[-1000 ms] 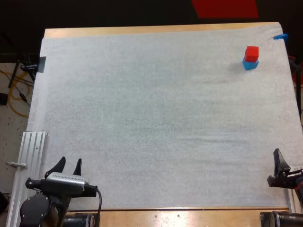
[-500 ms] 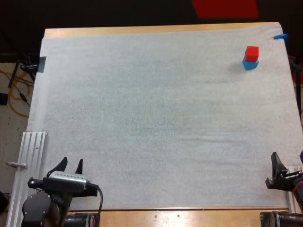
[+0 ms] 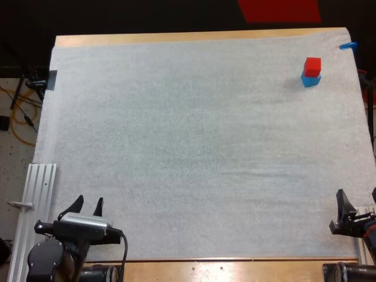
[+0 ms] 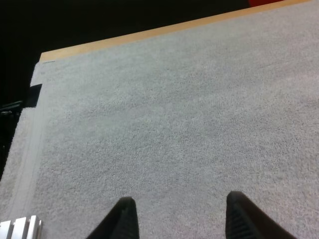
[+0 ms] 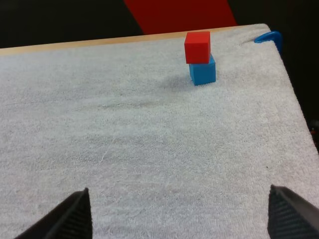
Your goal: Stack red cube on blue cube
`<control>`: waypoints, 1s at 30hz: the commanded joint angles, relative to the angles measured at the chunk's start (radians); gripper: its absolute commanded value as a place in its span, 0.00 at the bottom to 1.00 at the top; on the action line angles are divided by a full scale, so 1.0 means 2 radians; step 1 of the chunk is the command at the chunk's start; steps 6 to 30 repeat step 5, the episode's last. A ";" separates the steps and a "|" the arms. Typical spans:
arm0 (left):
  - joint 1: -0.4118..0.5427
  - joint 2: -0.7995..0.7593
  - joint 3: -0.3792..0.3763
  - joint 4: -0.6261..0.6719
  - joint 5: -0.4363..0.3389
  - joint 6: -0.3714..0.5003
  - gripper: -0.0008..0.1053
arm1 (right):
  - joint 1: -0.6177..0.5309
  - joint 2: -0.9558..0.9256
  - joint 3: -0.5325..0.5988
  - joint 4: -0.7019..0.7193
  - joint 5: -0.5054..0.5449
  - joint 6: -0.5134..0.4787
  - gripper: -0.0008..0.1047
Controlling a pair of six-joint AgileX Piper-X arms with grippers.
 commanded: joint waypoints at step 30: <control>0.000 -0.070 -0.001 -0.002 -0.002 -0.004 0.40 | -0.002 -0.020 -0.002 0.000 -0.006 -0.005 0.67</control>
